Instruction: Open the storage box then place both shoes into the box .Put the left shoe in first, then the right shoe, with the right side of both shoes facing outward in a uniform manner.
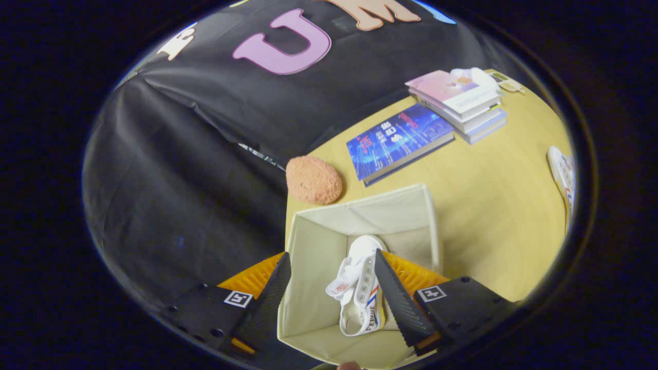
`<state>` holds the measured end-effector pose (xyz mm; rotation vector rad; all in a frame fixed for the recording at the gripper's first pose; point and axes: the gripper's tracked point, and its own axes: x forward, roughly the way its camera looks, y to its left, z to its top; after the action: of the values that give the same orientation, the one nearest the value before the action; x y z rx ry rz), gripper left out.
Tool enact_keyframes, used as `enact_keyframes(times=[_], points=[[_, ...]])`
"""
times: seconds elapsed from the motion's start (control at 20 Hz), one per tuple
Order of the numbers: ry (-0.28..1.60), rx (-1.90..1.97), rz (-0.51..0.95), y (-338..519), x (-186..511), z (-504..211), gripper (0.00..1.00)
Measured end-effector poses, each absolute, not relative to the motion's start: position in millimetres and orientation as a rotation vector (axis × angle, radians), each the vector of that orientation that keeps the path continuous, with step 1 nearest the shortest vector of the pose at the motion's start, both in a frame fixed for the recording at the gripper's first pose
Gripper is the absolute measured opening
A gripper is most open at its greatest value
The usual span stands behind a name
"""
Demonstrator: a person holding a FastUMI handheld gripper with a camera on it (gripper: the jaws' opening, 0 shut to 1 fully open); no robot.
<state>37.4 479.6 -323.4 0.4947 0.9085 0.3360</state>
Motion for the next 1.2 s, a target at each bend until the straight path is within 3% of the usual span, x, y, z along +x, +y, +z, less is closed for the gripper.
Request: enact_keyframes(times=[0.5, 0.85, 1.2], points=[[0.753, 0.235, 0.186, 254, 28, -277, 1.0], [0.861, -0.103, 0.007, 83, -17, -332, 1.0], [0.989, -0.174, -0.045, 1, -27, -397, 1.0]])
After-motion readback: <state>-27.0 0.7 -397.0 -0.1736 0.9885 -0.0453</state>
